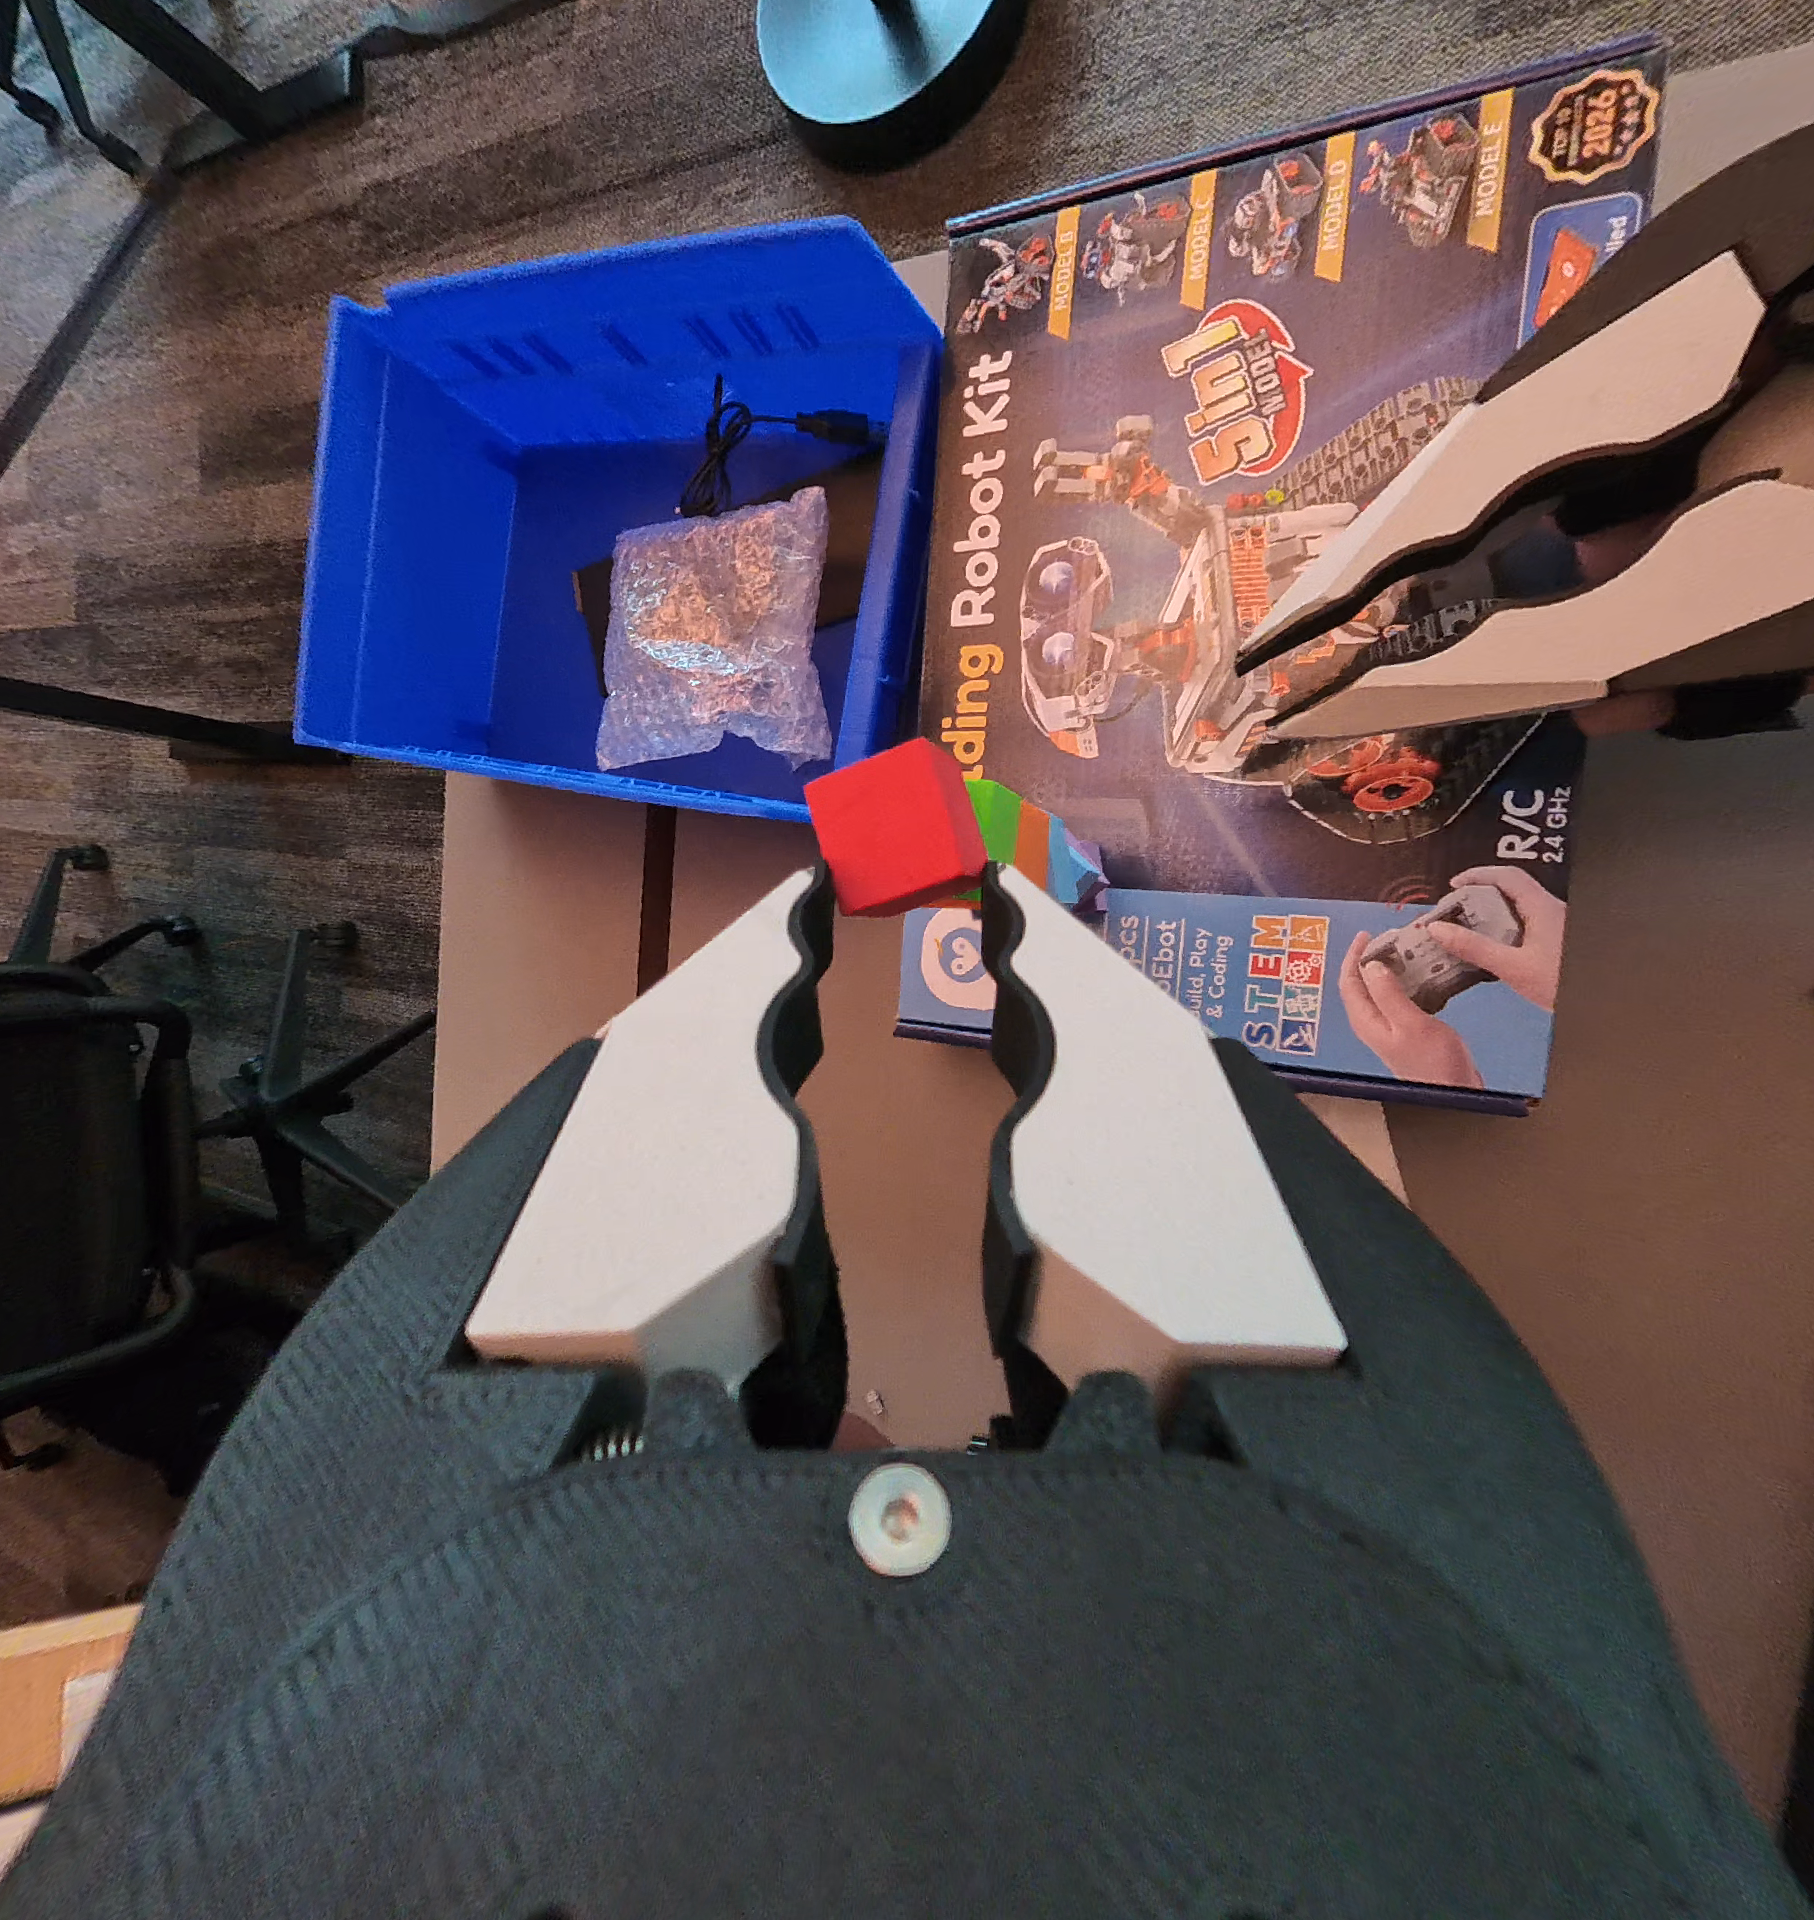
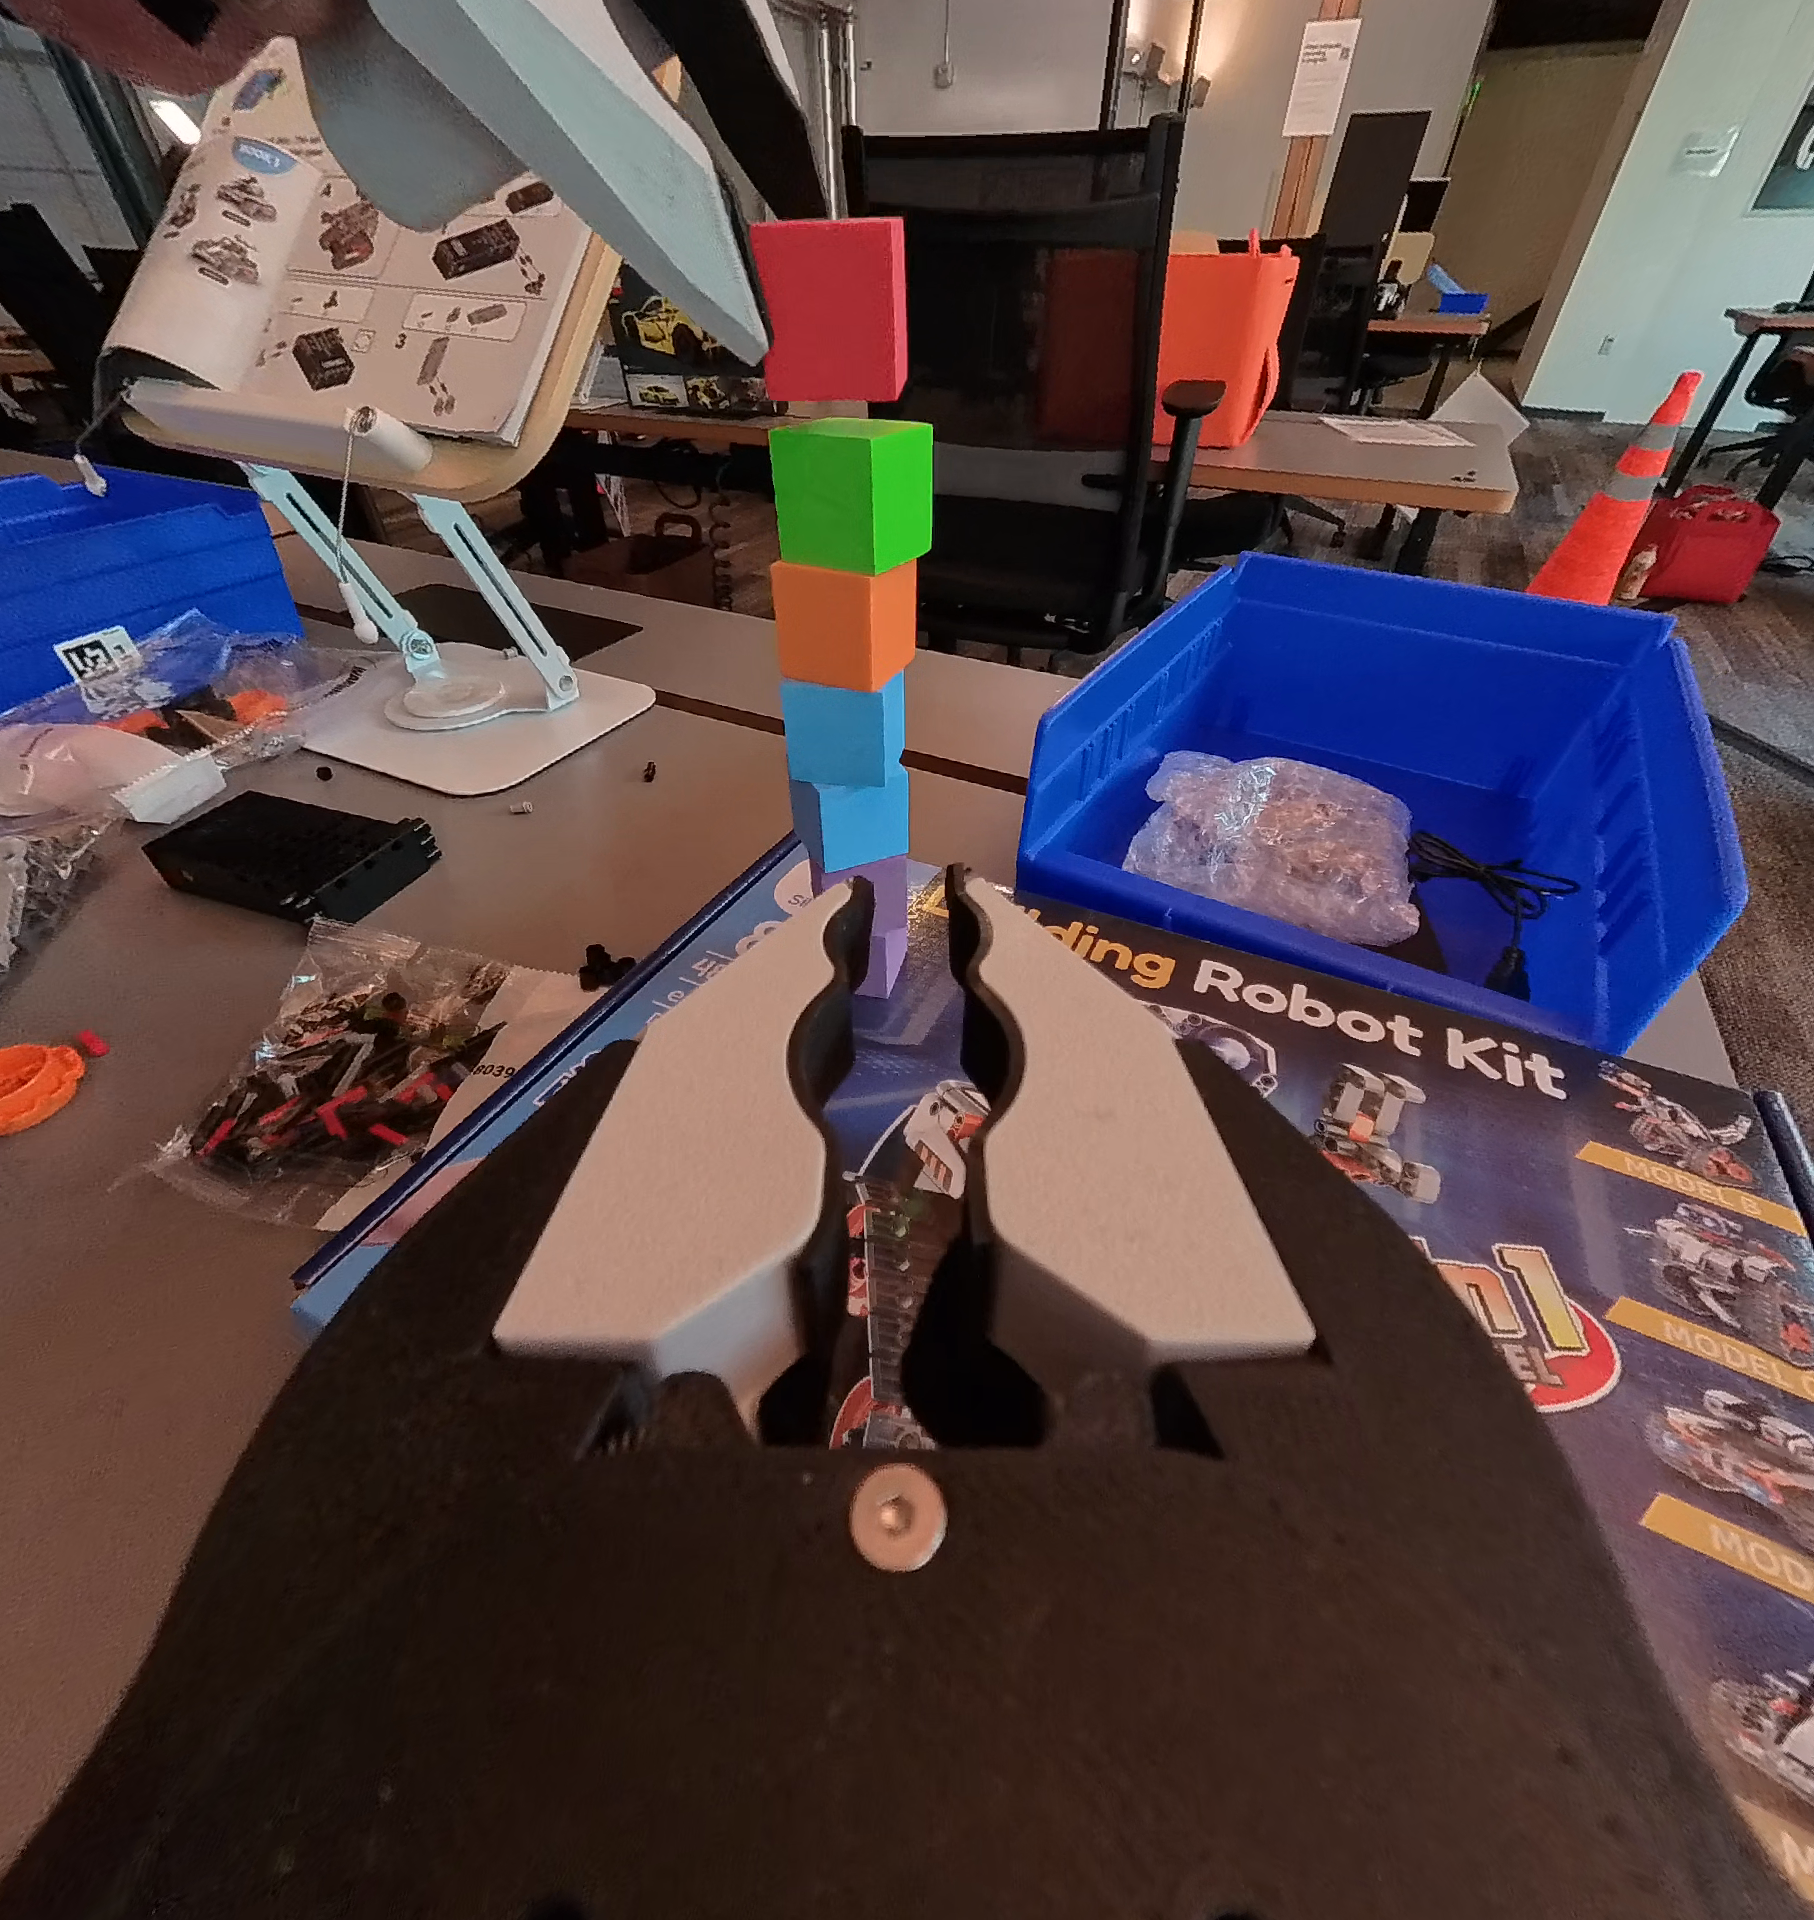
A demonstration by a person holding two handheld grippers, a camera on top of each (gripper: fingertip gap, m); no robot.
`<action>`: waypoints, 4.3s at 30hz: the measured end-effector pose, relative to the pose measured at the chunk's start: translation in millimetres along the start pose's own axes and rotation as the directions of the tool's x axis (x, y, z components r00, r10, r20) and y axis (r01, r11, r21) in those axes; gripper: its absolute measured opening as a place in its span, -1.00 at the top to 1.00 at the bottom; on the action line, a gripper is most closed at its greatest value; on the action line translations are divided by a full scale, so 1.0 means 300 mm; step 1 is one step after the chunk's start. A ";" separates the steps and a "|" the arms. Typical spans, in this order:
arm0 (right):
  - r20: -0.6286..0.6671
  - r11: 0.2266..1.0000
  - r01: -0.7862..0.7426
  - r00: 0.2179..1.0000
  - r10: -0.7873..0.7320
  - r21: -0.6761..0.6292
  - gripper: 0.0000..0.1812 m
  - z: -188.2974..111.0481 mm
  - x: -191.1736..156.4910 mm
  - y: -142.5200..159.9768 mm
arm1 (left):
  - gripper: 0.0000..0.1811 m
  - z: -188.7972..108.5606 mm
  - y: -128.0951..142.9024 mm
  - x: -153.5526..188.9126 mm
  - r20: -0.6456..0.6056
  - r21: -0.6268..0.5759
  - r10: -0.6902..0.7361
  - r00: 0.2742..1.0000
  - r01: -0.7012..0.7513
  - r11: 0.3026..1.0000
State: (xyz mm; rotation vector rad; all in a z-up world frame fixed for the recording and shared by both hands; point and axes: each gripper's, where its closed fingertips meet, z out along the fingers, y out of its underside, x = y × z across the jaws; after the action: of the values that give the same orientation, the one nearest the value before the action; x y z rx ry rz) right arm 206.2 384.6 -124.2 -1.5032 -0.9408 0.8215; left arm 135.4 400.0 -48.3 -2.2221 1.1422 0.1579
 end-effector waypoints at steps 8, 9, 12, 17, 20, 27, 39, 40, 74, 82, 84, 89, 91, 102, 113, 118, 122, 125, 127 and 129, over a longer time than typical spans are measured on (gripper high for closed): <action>-0.004 1.000 -0.002 1.000 0.002 0.000 0.86 -0.002 0.003 0.001 | 0.69 0.020 0.009 -0.011 -0.016 0.010 -0.027 1.000 0.027 1.000; -0.003 1.000 -0.002 1.000 0.002 0.000 0.86 -0.001 0.003 0.001 | 0.66 0.020 0.008 -0.014 -0.012 0.014 -0.031 0.999 0.031 0.999; -0.003 1.000 -0.002 1.000 0.002 -0.001 0.86 -0.001 0.002 0.002 | 0.66 0.015 0.006 -0.016 -0.012 0.027 -0.030 0.999 0.030 0.999; -0.003 1.000 -0.004 1.000 0.004 0.003 0.86 -0.003 0.004 0.000 | 0.68 0.014 0.008 -0.017 -0.003 0.026 -0.027 1.000 0.027 0.999; -0.003 1.000 -0.005 1.000 0.005 0.004 0.86 -0.003 0.004 -0.001 | 0.68 0.011 -0.002 -0.018 0.004 0.039 -0.025 1.000 0.024 0.999; -0.002 1.000 -0.005 1.000 0.005 0.007 0.86 -0.003 0.004 -0.003 | 0.71 0.006 -0.013 -0.019 0.018 0.052 -0.014 1.000 0.013 0.999; -0.001 1.000 -0.007 1.000 0.007 0.009 0.86 -0.002 0.003 -0.004 | 0.72 0.001 -0.018 -0.001 0.024 0.071 -0.001 1.000 -0.001 0.997; -0.001 1.000 -0.006 1.000 0.006 0.009 0.86 -0.001 0.003 -0.004 | 0.72 0.001 -0.016 -0.001 0.024 0.070 -0.001 1.000 -0.001 0.998; -0.003 1.000 -0.007 1.000 0.007 0.012 0.86 0.002 0.005 -0.005 | 0.61 -0.177 0.027 -0.010 0.207 0.205 -0.034 0.978 -0.009 0.979; -0.016 1.000 0.006 1.000 -0.006 0.001 0.86 0.006 0.008 0.002 | 0.64 -0.254 0.252 0.044 0.335 0.218 -0.127 0.934 0.055 0.974; -0.024 1.000 0.016 1.000 -0.016 -0.006 0.85 0.008 0.011 0.005 | 0.65 -0.249 0.351 0.054 0.375 0.195 -0.184 0.909 0.117 0.974; -0.089 0.995 0.086 0.992 -0.091 -0.053 0.86 0.016 0.027 0.025 | 0.65 -0.193 0.556 0.122 0.365 0.213 -0.322 0.874 0.258 0.942; -0.118 0.990 0.122 0.985 -0.130 -0.071 0.87 0.019 0.031 0.030 | 0.66 -0.169 0.616 0.143 0.365 0.237 -0.374 0.852 0.304 0.923; -0.206 0.965 0.228 0.946 -0.251 -0.130 0.96 0.027 0.054 0.046 | 0.79 -0.065 0.836 0.217 0.402 0.269 -0.478 0.781 0.398 0.877; -0.248 0.959 0.223 0.933 -0.262 -0.177 1.00 0.041 0.086 0.072 | 0.91 -0.085 0.897 0.176 0.433 0.362 -0.536 0.725 0.404 0.840; -0.274 0.975 0.126 0.946 -0.173 -0.182 1.00 0.044 0.126 0.080 | 0.91 -0.136 0.884 0.162 0.385 0.456 -0.609 0.693 0.431 0.779; -0.288 0.957 0.095 0.941 -0.176 -0.273 1.00 0.062 0.173 0.103 | 0.92 -0.140 0.892 0.155 0.389 0.463 -0.619 0.682 0.436 0.772; -0.291 0.937 0.080 0.938 -0.186 -0.341 1.00 0.086 0.213 0.113 | 0.92 -0.142 0.895 0.150 0.412 0.454 -0.604 0.682 0.422 0.785; -0.277 0.920 0.067 0.943 -0.184 -0.385 1.00 0.115 0.226 0.123 | 0.92 -0.149 0.896 0.145 0.429 0.453 -0.597 0.678 0.410 0.791; -0.256 0.897 0.062 0.948 -0.191 -0.437 1.00 0.151 0.230 0.141 | 0.92 -0.158 0.892 0.142 0.427 0.465 -0.604 0.673 0.409 0.785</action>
State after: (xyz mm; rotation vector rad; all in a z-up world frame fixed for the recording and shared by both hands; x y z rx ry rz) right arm 201.1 464.0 -172.0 -1.8536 -1.0210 0.2871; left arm -52.0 228.4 -154.1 -1.9036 0.1676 0.3227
